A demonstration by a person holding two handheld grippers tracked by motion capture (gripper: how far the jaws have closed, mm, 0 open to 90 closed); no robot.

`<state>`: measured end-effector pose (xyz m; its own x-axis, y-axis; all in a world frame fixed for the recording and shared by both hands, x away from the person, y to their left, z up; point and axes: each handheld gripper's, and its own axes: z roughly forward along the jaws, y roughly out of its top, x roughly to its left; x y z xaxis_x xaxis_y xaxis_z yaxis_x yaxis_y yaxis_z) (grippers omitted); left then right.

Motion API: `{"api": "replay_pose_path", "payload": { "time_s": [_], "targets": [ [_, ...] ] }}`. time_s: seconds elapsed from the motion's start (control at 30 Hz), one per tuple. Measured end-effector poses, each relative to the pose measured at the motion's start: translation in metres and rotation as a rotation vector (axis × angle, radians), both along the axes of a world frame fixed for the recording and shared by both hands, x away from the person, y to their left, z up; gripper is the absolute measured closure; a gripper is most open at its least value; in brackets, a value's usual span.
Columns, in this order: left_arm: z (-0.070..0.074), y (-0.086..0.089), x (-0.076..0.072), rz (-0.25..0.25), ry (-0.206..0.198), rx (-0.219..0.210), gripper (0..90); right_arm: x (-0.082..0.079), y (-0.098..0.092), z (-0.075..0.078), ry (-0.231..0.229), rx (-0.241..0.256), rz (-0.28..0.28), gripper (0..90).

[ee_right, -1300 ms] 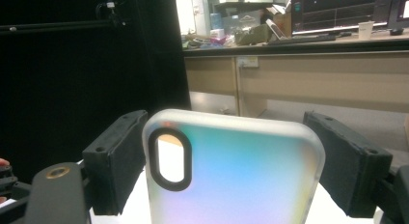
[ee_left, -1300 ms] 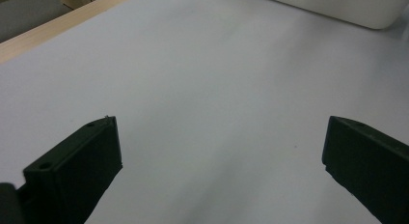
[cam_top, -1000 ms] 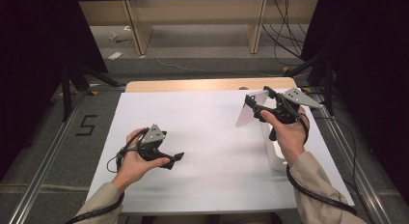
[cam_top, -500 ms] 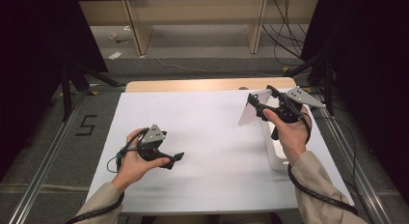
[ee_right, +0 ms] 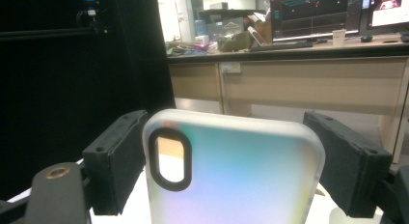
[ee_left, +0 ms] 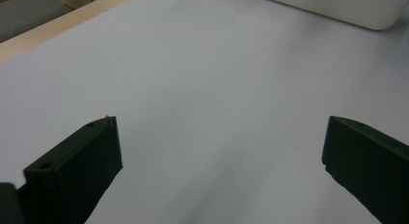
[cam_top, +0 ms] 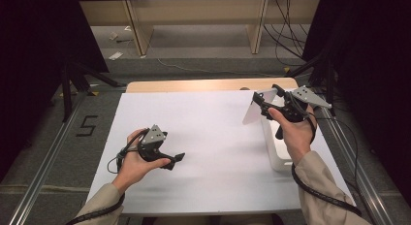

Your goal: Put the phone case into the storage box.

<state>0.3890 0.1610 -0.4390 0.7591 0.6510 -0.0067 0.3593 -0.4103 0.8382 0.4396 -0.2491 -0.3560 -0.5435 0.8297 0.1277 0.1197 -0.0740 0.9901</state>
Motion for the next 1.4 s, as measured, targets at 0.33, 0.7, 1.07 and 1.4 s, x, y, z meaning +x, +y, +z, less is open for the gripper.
{"api": "replay_pose_path", "payload": {
  "time_s": [0.33, 0.7, 1.07, 1.4],
  "targets": [
    [0.0, 0.0, 0.0, 0.001, -0.001, -0.003, 0.0, 0.001, -0.005, 0.001, -0.003, 0.001, -0.017, 19.2],
    [0.0, 0.0, 0.0, 0.002, -0.001, -0.003, 0.0, 0.001, -0.007, 0.001, -0.002, -0.002, -0.024, 19.2],
    [0.0, 0.0, 0.0, 0.003, -0.001, -0.004, 0.0, 0.001, -0.013, 0.003, -0.006, 0.005, -0.041, 19.3],
    [0.0, 0.0, 0.0, 0.003, -0.002, -0.005, 0.0, 0.002, -0.018, 0.004, -0.008, 0.011, -0.056, 19.2]
  ]
}}
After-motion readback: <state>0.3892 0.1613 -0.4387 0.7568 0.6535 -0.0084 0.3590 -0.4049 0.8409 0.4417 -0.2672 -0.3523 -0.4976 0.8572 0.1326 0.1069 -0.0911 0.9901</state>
